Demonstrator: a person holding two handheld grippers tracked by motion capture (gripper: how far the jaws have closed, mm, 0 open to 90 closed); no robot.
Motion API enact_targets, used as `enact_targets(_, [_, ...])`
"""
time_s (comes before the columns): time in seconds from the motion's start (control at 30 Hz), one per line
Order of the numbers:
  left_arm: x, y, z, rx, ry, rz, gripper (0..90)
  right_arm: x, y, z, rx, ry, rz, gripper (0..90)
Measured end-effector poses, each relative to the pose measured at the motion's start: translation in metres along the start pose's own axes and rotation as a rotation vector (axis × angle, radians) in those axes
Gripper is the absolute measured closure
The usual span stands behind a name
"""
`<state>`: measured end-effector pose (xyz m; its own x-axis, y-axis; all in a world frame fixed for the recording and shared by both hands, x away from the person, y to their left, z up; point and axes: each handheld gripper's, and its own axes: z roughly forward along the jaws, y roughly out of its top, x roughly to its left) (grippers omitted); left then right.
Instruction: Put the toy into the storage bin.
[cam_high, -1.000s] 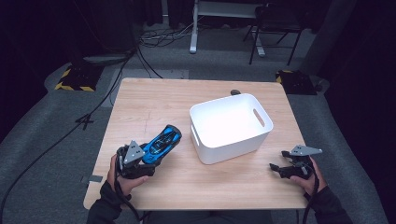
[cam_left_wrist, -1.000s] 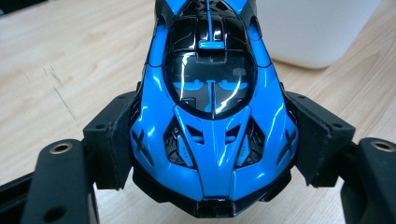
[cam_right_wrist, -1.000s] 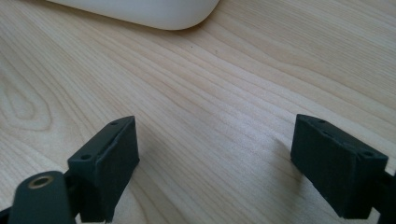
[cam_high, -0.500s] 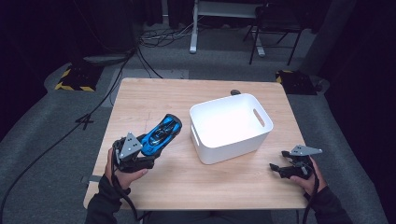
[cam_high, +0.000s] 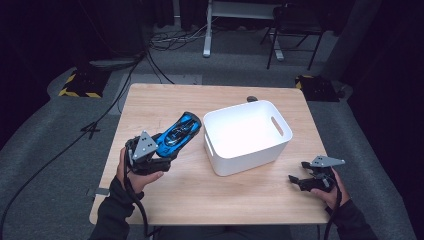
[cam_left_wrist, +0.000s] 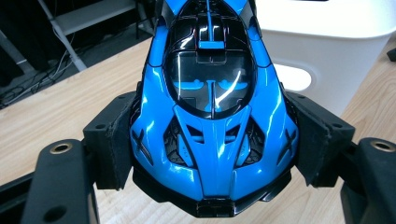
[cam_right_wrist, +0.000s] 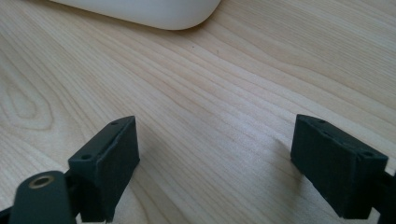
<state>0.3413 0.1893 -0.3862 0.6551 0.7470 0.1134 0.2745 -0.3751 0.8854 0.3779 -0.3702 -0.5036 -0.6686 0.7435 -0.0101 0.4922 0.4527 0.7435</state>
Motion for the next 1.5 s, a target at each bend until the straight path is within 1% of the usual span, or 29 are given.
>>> enact_targets(0.07, [0.000,0.003,0.001,-0.001,-0.005,0.002,25.9,0.000,0.000,0.000,0.002,0.002,-0.001,15.4])
enact_targets(0.1, [0.000,0.004,0.001,0.000,-0.006,0.012,25.9,0.000,0.000,0.000,0.002,0.003,-0.001,15.4])
enact_targets(0.13, [-0.001,0.006,0.002,-0.004,-0.003,0.008,25.9,0.000,0.000,0.000,0.002,0.003,-0.001,15.4])
enact_targets(0.2, [-0.001,0.010,0.003,0.011,-0.006,0.026,25.8,0.000,0.000,0.000,0.002,0.003,0.000,15.4])
enact_targets(0.23, [-0.001,0.012,0.004,0.005,-0.011,0.019,25.9,0.000,0.000,0.000,0.002,0.003,-0.001,15.4])
enact_targets(0.27, [-0.001,0.014,0.005,0.002,-0.010,0.029,25.8,0.000,0.000,0.000,0.002,0.004,-0.001,15.4])
enact_targets(0.3, [-0.002,0.016,0.005,-0.003,-0.009,0.027,25.9,0.000,0.000,0.000,0.002,0.003,-0.001,15.4])
enact_targets(0.37, [-0.002,0.019,0.006,-0.001,-0.014,0.043,25.9,0.000,0.000,0.000,0.002,0.005,-0.001,15.4])
enact_targets(0.47, [-0.003,0.024,0.010,-0.011,-0.020,0.044,25.9,0.000,0.000,0.000,0.002,0.004,-0.002,15.4])
enact_targets(0.53, [-0.003,0.027,0.013,0.000,-0.017,0.053,25.9,0.000,0.000,0.000,0.002,0.005,-0.001,15.4])
enact_targets(0.63, [-0.003,0.032,0.017,-0.001,-0.025,0.054,25.9,0.000,0.000,0.000,0.002,0.005,-0.001,15.4])
enact_targets(0.7, [-0.003,0.035,0.020,-0.001,-0.023,0.063,25.9,0.000,0.000,0.000,0.002,0.004,-0.001,15.4])
enact_targets(0.77, [-0.004,0.039,0.023,-0.003,-0.036,0.058,25.9,0.000,0.000,0.000,0.002,0.005,-0.001,15.4])
enact_targets(0.8, [-0.004,0.041,0.024,0.003,-0.041,0.063,25.9,0.000,0.000,0.000,0.002,0.004,-0.001,15.4])
enact_targets(0.83, [-0.005,0.044,0.025,0.000,-0.037,0.068,25.9,0.000,0.000,0.000,0.003,0.005,-0.002,15.4])
enact_targets(0.9, [-0.007,0.048,0.029,-0.001,-0.049,0.069,25.9,0.000,0.000,0.000,0.002,0.004,-0.001,15.4])
enact_targets(1.07, [-0.011,0.057,0.037,0.006,-0.062,0.082,25.9,0.000,0.000,0.000,0.002,0.004,-0.001,15.4])
enact_targets(1.1, [-0.011,0.059,0.038,0.005,-0.059,0.086,25.9,0.000,0.000,0.000,0.002,0.004,-0.001,15.4])
enact_targets(1.13, [-0.012,0.060,0.040,0.007,-0.070,0.090,25.9,0.000,0.000,0.000,0.002,0.004,-0.001,15.4])
enact_targets(1.17, [-0.013,0.062,0.041,0.007,-0.071,0.101,25.9,0.000,0.000,0.000,0.002,0.005,-0.001,15.4])
enact_targets(1.2, [-0.014,0.064,0.043,0.006,-0.069,0.100,25.9,0.000,0.000,0.000,0.002,0.004,-0.001,15.4])
enact_targets(1.23, [-0.014,0.065,0.044,0.007,-0.077,0.101,25.9,0.000,0.000,0.000,0.002,0.004,-0.001,15.4])
enact_targets(1.3, [-0.016,0.068,0.046,0.011,-0.078,0.111,25.9,0.000,0.000,0.000,0.002,0.004,-0.001,15.4])
enact_targets(1.33, [-0.017,0.069,0.048,0.017,-0.085,0.112,25.9,0.000,0.000,0.000,0.002,0.005,-0.001,15.4])
enact_targets(1.4, [-0.018,0.072,0.050,0.021,-0.087,0.117,25.9,0.000,0.000,0.000,0.002,0.004,-0.002,15.4])
enact_targets(1.47, [-0.020,0.075,0.052,0.018,-0.094,0.118,25.9,0.000,0.000,0.000,0.003,0.005,-0.001,15.4])
enact_targets(1.5, [-0.021,0.076,0.053,0.021,-0.094,0.128,25.9,0.000,0.000,0.000,0.002,0.004,-0.002,15.4])
